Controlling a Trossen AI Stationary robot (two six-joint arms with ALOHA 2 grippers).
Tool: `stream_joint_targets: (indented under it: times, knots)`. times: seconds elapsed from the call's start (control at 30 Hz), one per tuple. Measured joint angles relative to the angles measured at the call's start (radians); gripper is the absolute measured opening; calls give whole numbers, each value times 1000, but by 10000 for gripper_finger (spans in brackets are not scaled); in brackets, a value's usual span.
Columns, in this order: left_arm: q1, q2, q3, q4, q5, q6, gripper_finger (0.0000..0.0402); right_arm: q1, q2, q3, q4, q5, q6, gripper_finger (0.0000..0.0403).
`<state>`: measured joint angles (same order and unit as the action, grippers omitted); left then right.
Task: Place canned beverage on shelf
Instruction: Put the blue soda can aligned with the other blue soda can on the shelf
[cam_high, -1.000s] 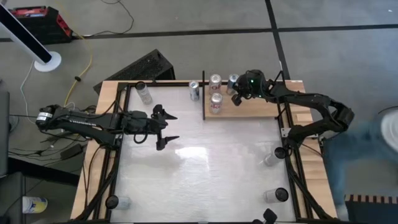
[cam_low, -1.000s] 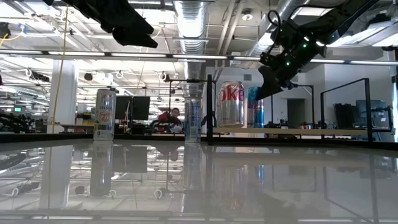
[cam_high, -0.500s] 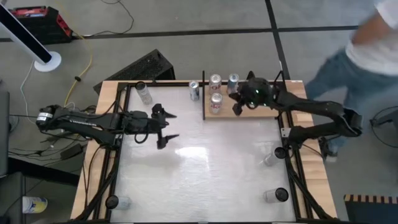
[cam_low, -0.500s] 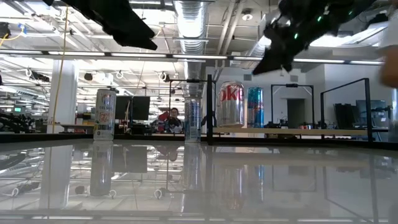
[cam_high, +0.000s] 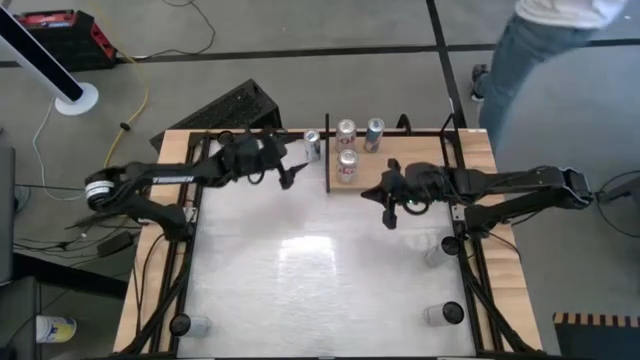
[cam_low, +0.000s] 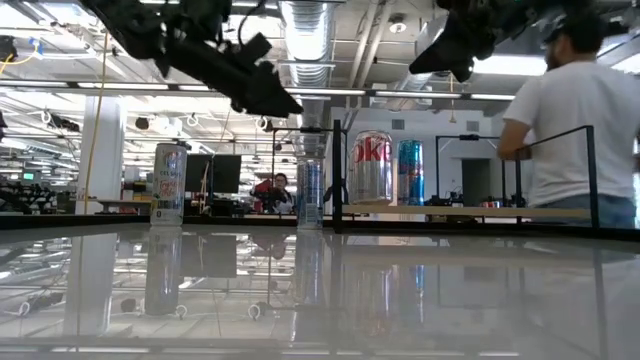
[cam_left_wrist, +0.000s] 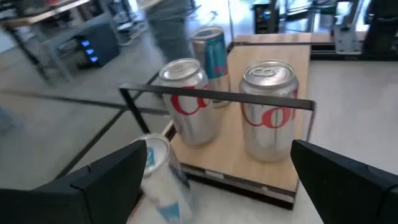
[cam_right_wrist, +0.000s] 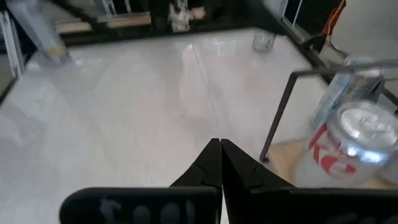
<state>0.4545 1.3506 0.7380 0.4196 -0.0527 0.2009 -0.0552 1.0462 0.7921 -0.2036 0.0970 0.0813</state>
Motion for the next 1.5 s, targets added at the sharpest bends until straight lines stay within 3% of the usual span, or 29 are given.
stream_joint_targets:
  times: [0.23, 0.53, 0.8, 1.2, 1.33, 1.5]
  knots:
    - [136, 177, 73, 118, 97, 24, 382, 15, 0, 0, -29, 16, -2, 22]
    - [217, 356, 195, 124, 240, -25, 382, 15, 0, 0, -31, 18, -31, 23]
    - [230, 426, 242, 125, 207, -12, 382, 4, 0, 0, -31, 18, -71, 23]
    - [229, 469, 247, 119, 196, -38, 378, -57, 0, 0, -3, 17, -253, 23]
    - [228, 469, 247, 117, 213, -65, 352, -73, 0, 0, 16, 14, -266, 23]
    - [227, 469, 247, 102, 214, -82, 269, -67, 0, 0, 17, 11, -266, 24]
